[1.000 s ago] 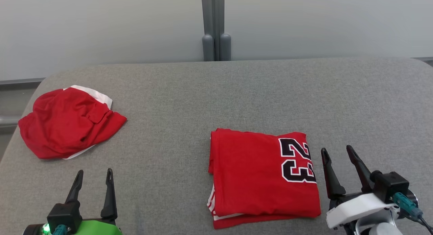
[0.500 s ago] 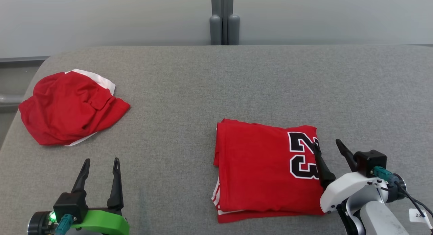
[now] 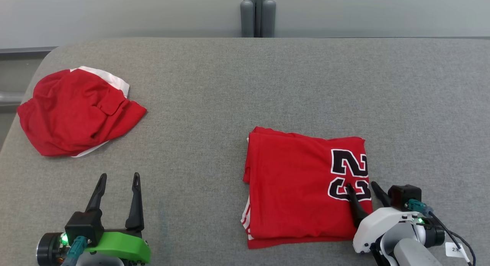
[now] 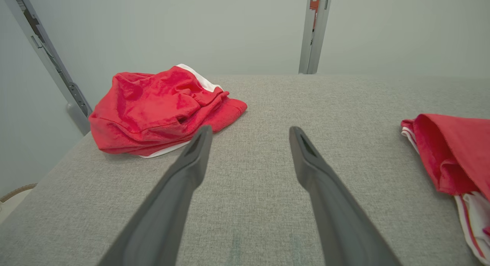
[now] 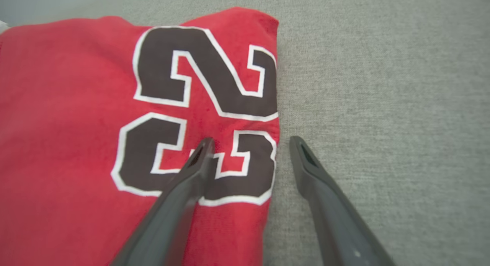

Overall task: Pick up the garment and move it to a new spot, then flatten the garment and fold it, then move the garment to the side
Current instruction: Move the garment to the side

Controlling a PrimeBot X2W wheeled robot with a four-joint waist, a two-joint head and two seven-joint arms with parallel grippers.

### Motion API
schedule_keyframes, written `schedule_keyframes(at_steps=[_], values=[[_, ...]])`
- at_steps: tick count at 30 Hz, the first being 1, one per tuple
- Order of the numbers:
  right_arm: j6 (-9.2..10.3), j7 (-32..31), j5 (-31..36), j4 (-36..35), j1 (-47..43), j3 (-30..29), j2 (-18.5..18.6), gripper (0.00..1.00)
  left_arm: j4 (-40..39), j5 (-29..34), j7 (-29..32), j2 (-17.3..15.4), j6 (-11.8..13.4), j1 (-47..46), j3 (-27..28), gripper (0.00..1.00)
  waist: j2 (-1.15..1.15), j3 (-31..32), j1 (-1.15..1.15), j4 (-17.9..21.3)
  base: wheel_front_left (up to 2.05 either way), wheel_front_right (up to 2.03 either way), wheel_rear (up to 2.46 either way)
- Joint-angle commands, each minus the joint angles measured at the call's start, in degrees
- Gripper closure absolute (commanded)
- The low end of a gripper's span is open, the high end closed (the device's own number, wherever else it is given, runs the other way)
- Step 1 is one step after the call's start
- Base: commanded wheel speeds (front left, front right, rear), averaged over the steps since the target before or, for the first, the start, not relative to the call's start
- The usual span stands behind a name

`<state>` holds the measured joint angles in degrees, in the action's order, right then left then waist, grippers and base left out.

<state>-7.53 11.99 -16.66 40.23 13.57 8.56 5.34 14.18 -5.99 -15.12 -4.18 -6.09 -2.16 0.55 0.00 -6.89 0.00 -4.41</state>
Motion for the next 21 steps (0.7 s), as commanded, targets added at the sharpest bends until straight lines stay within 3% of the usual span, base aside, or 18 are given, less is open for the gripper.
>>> schedule_keyframes(at_steps=[1,2,3,4,13,21], values=[[0.09,-0.22,-0.71,1.63,0.33,0.99,-0.3,0.0,0.12,0.19,-0.02,0.09,-0.2,-0.89,0.18,0.0,0.0,-0.14,0.0,0.13,0.0,0.0,0.0],[0.06,-0.26,-1.3,2.54,0.54,1.91,-0.55,0.52,0.13,0.21,-0.02,0.12,-0.22,-0.92,0.22,0.0,0.0,-0.21,0.0,0.2,0.0,0.0,0.0],[0.04,-0.16,-1.79,3.0,0.9,2.74,-0.8,0.66,0.21,0.21,-0.02,0.13,-0.23,-0.93,0.24,0.0,0.0,-0.29,0.0,0.26,0.0,0.0,0.0],[0.03,-0.04,-2.29,3.51,1.53,3.59,-0.94,1.0,0.28,0.2,-0.02,0.16,-0.26,-1.01,0.25,0.0,0.0,-0.4,0.0,0.35,0.0,0.0,0.0],[0.08,0.23,-4.57,5.02,10.77,8.61,2.9,1.0,-0.09,0.13,-0.02,0.48,-0.33,-2.08,-0.18,0.0,0.0,-2.34,0.0,0.9,0.0,0.0,0.0],[0.1,-1.23,-6.03,4.77,21.05,12.05,10.48,1.0,-1.86,0.41,-0.02,0.64,-0.51,-3.97,-0.79,0.0,0.0,-7.7,0.0,2.06,0.0,0.0,0.0]])
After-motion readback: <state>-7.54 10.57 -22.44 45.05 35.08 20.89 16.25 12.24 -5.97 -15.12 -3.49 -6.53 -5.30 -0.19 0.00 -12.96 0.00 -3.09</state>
